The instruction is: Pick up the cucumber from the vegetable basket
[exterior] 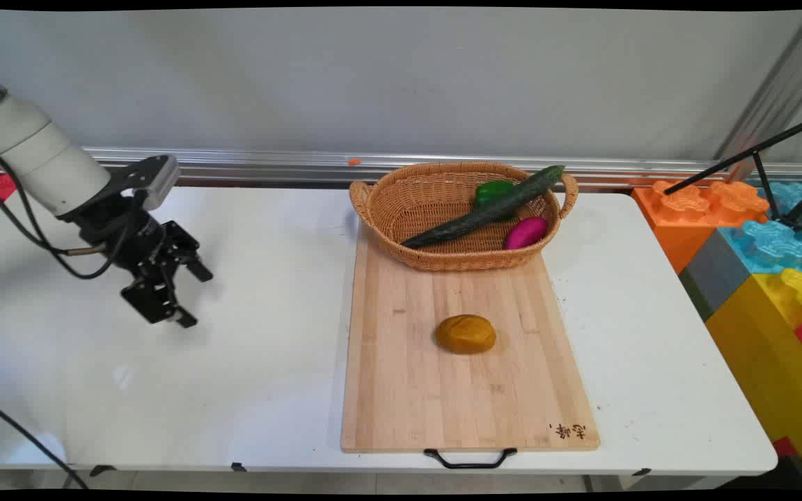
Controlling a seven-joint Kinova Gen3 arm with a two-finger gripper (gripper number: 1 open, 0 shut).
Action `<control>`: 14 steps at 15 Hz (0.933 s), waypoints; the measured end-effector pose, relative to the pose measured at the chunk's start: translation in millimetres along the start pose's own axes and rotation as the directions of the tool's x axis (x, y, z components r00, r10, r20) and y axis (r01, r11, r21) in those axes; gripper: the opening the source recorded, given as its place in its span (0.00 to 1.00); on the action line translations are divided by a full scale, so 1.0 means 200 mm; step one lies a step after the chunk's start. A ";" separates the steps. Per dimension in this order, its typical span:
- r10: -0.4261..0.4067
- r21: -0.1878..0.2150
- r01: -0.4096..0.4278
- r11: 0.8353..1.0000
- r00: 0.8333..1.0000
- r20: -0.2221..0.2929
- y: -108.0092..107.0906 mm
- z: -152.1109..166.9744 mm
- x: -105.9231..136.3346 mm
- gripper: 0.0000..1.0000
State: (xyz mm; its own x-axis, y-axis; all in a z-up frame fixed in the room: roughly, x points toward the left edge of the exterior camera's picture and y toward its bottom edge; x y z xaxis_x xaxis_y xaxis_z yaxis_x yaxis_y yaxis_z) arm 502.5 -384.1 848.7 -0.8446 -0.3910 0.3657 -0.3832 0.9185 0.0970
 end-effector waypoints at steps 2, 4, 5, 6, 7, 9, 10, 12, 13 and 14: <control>-0.027 0.014 0.028 1.000 0.996 -0.089 -0.04 0.01 0.04 1.00; -0.045 0.028 0.050 0.998 0.986 -0.160 -0.09 0.02 0.09 1.00; -0.055 0.040 0.065 0.997 0.976 -0.209 -0.12 0.02 0.14 1.00; -0.060 0.055 0.077 0.995 0.964 -0.260 -0.17 0.02 0.20 1.00; -0.061 0.069 0.085 0.994 0.953 -0.298 -0.20 0.02 0.25 1.00; -0.047 0.103 0.090 0.991 0.931 -0.362 -0.28 0.02 0.39 1.00; -0.036 0.120 0.088 0.989 0.923 -0.384 -0.31 0.02 0.47 1.00; -0.007 0.166 0.083 0.983 0.909 -0.417 -0.39 0.02 0.65 1.00; 0.007 0.185 0.080 0.979 0.905 -0.426 -0.43 0.03 0.74 1.00; 0.015 0.199 0.079 0.977 0.902 -0.431 -0.46 0.04 0.81 1.00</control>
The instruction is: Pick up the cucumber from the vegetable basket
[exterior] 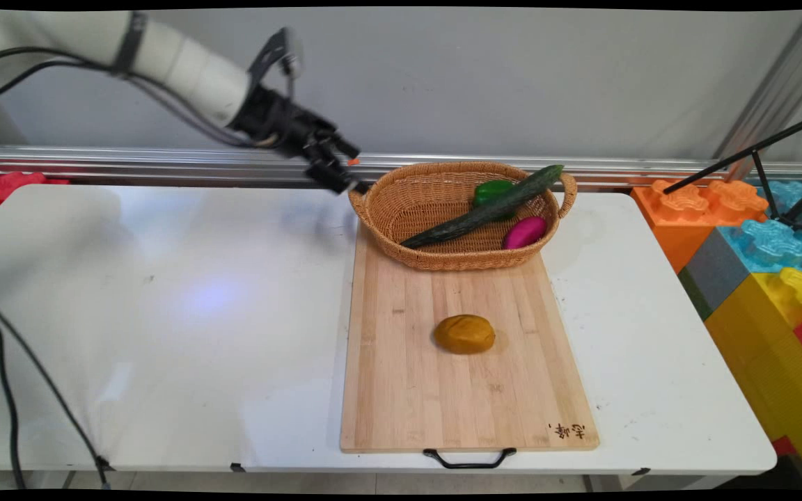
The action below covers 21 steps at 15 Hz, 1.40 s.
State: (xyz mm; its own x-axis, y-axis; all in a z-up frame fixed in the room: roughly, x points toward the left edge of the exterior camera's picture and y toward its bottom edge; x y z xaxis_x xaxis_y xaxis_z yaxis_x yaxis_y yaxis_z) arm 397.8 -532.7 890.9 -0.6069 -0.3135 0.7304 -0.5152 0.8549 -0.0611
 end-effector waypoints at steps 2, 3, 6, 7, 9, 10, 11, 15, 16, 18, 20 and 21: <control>0.002 0.020 -0.002 1.000 1.000 0.000 -0.05 0.10 0.10 1.00; -0.001 0.025 0.001 1.000 1.000 0.005 -0.07 0.17 0.15 1.00; -0.015 0.028 0.014 1.000 1.000 0.025 -0.11 0.34 0.25 1.00; -0.020 0.026 0.019 0.999 0.999 0.032 -0.12 0.39 0.27 1.00; -0.040 0.012 0.039 0.999 0.998 0.049 -0.14 0.52 0.31 1.00; -0.047 0.006 0.047 0.999 0.997 0.057 -0.15 0.58 0.33 1.00; -0.051 0.002 0.051 0.999 0.997 0.062 -0.15 0.62 0.33 1.00; -0.094 -0.030 0.097 0.995 0.992 0.088 -0.16 0.86 0.35 1.00; -0.100 -0.035 0.103 0.994 0.991 0.092 -0.16 0.89 0.35 1.00; -0.111 -0.046 0.116 0.992 0.988 0.107 -0.15 0.98 0.34 1.00; -0.122 -0.053 0.129 0.990 0.986 0.118 -0.15 1.07 0.34 1.00; -0.126 -0.055 0.134 0.989 0.984 0.123 -0.15 1.10 0.33 1.00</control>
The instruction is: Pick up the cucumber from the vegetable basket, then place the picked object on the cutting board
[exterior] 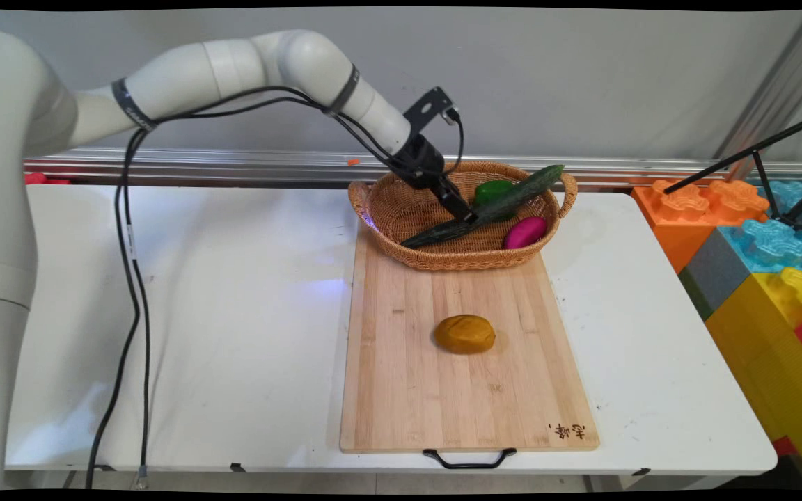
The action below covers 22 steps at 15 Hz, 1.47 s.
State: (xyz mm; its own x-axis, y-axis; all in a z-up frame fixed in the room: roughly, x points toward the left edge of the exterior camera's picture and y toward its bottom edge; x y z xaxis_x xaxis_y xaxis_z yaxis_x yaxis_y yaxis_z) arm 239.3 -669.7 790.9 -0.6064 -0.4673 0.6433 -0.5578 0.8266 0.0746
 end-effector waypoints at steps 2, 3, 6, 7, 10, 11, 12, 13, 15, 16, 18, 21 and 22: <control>-0.012 -0.007 0.012 1.000 1.000 0.008 0.00 0.06 0.00 1.00; -0.017 -0.010 0.017 1.000 1.000 0.011 0.00 0.09 0.00 1.00; -0.028 -0.023 0.028 0.999 1.000 0.014 0.01 0.14 0.00 0.00; -0.030 -0.028 0.030 0.999 0.999 0.013 0.01 0.15 0.00 0.00; -0.034 -0.042 0.034 0.999 0.999 0.010 0.02 0.15 0.01 0.00; -0.035 -0.049 0.036 0.998 0.999 0.007 0.03 0.14 0.02 0.00; -0.037 -0.055 0.037 0.998 0.999 0.003 0.03 0.13 0.02 0.00; -0.038 -0.060 0.038 0.997 0.999 -0.004 0.03 0.10 0.03 0.00; -0.041 -0.063 0.040 0.997 0.999 -0.021 0.03 0.03 0.06 0.00; -0.042 -0.058 0.040 0.998 0.999 -0.032 0.03 -0.01 0.07 0.00; -0.038 -0.041 0.035 0.999 0.998 -0.057 0.03 -0.09 0.10 0.00; -0.012 -0.005 0.011 1.000 0.994 -0.112 0.06 -0.24 0.19 0.00; -0.001 0.002 0.001 1.000 0.992 -0.129 0.08 -0.29 0.22 0.00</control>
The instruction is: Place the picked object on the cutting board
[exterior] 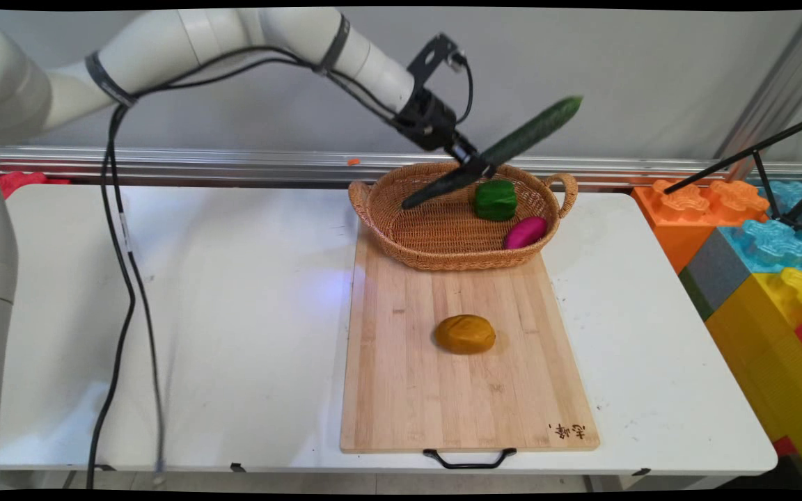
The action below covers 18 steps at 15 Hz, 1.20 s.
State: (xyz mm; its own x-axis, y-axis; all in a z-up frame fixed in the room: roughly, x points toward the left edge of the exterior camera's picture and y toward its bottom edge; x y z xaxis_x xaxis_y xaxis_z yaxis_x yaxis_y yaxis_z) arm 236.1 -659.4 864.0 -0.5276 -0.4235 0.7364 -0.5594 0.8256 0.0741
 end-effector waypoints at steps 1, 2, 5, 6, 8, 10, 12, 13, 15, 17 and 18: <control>0.007 0.001 -0.007 1.000 1.000 -0.011 0.02 -0.02 0.02 0.00; 0.015 -0.001 -0.015 1.000 1.000 -0.024 0.05 -0.05 0.06 0.00; 0.038 -0.037 -0.040 0.999 0.999 -0.039 0.21 -0.15 0.14 0.00; 0.041 -0.051 -0.043 0.998 0.999 -0.035 0.25 -0.17 0.14 0.00; 0.054 -0.094 -0.056 0.994 0.998 -0.020 0.36 -0.22 0.15 0.00; 0.081 -0.152 -0.079 0.985 0.997 0.008 0.51 -0.26 0.13 0.00; 0.124 -0.205 -0.113 0.972 0.991 0.041 0.66 -0.30 0.09 0.00; 0.145 -0.226 -0.130 0.966 0.988 0.054 0.72 -0.32 0.07 0.00; 0.204 -0.268 -0.176 0.947 0.976 0.081 0.82 -0.33 0.01 0.00; 0.242 -0.286 -0.205 0.936 0.965 0.098 0.87 -0.33 -0.04 0.00; 0.268 -0.296 -0.226 0.928 0.957 0.111 0.90 -0.32 -0.08 0.00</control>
State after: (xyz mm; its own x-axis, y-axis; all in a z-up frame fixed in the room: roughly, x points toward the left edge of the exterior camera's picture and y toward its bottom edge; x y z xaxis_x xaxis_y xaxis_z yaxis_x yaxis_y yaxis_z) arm 184.2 -480.8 908.6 -0.7261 -0.2255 0.6496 -0.2107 0.9722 0.1019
